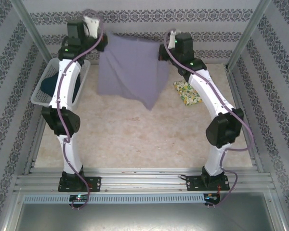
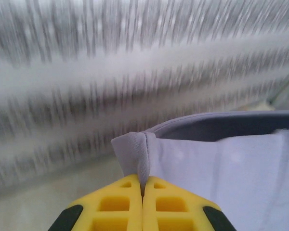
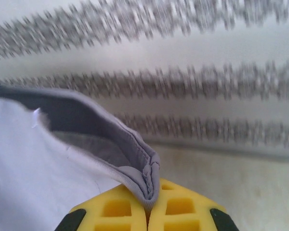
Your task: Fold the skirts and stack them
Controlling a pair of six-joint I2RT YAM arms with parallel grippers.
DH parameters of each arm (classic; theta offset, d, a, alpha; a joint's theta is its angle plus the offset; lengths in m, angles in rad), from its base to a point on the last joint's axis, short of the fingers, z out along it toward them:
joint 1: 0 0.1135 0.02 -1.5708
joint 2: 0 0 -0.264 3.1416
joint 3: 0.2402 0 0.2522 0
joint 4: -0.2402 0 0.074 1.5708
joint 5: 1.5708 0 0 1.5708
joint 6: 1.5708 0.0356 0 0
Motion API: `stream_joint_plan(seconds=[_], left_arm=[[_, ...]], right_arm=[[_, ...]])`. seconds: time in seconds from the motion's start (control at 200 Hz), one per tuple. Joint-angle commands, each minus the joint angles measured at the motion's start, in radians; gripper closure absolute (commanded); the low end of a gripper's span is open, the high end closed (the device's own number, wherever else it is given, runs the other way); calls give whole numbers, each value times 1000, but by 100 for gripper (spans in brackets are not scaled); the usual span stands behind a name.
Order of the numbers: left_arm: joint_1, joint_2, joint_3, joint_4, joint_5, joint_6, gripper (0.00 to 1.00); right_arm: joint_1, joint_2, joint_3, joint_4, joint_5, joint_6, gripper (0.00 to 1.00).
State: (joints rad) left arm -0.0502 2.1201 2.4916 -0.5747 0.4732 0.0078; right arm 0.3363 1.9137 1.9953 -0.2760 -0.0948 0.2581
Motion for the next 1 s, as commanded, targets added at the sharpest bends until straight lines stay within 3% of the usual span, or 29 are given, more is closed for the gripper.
stream_joint_plan(seconds=[0.0,0.1,0.16,0.205,0.235,0.295,0.335,0.405,0.43,0.455,0.48,0.495,0.52,0.555,0.709,0.769,0.864,0.994], left_arm=[[0,20,144,50,113,-5,100],[-15,-107,-63,54,195,61,100],[-35,-257,-377,169,181,112,100],[-50,-392,-669,350,158,145,100],[-56,-488,-880,491,145,155,100],[-70,-648,-1261,819,210,179,100],[-100,-733,-1486,1001,201,195,100],[-173,-821,-1711,1075,128,201,100],[-197,-837,-1745,1032,125,199,100],[-230,-847,-1769,975,124,208,92],[-264,-855,-1786,919,115,218,78],[-284,-859,-1795,886,105,221,64],[-315,-868,-1808,846,94,228,46],[-345,-889,-1824,795,84,223,36],[-344,-1069,-1896,756,78,149,19],[-327,-1098,-1870,706,94,109,0],[-308,-1027,-1774,635,68,-5,0],[-295,-763,-1530,429,-180,-232,0]], right_arm=[[5,47,99,-13,-6,-109,100],[0,-30,-116,124,-28,-97,100],[-3,-103,-324,260,-21,-82,100],[-8,-154,-472,337,-23,-80,99],[-9,-188,-567,382,-26,-82,90],[-13,-251,-737,438,-48,-86,64],[-17,-292,-827,436,-56,-85,54],[-20,-364,-956,394,11,-69,37],[-22,-390,-996,376,50,-53,31],[-29,-418,-1032,363,79,-38,27],[-38,-446,-1066,351,102,-25,24],[-43,-463,-1084,345,119,-15,22],[-52,-493,-1113,334,148,6,13],[-67,-531,-1146,321,172,28,3],[-89,-634,-1187,237,170,107,2],[-85,-620,-1156,192,102,156,2],[-39,-544,-1090,161,-26,224,2],[89,-384,-981,186,-202,253,2]])
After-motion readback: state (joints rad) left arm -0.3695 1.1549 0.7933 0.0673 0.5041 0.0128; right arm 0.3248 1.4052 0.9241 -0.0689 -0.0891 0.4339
